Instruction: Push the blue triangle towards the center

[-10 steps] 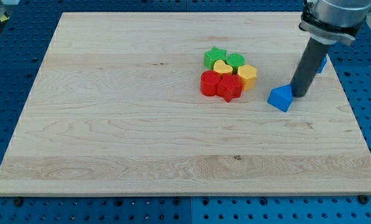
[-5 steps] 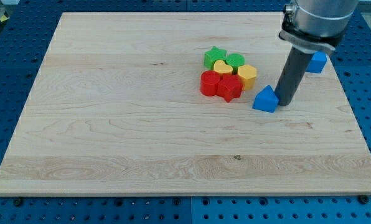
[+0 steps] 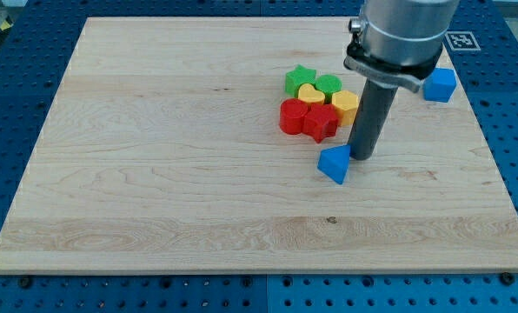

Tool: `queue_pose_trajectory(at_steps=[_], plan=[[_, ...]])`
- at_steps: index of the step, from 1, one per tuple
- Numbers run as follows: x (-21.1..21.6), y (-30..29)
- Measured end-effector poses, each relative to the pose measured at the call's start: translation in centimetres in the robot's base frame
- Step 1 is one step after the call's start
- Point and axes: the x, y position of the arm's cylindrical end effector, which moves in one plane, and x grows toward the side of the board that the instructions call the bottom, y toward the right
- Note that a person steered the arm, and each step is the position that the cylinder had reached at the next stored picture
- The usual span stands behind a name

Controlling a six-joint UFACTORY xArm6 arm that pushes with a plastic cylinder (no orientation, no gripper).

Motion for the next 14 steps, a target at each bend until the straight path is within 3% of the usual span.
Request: queue_pose_trajectory(at_steps=[3, 10, 12, 14], plan=[[1.6, 3.0], [2.5, -6.5], [6.8, -8.3], [4.7, -10.7]])
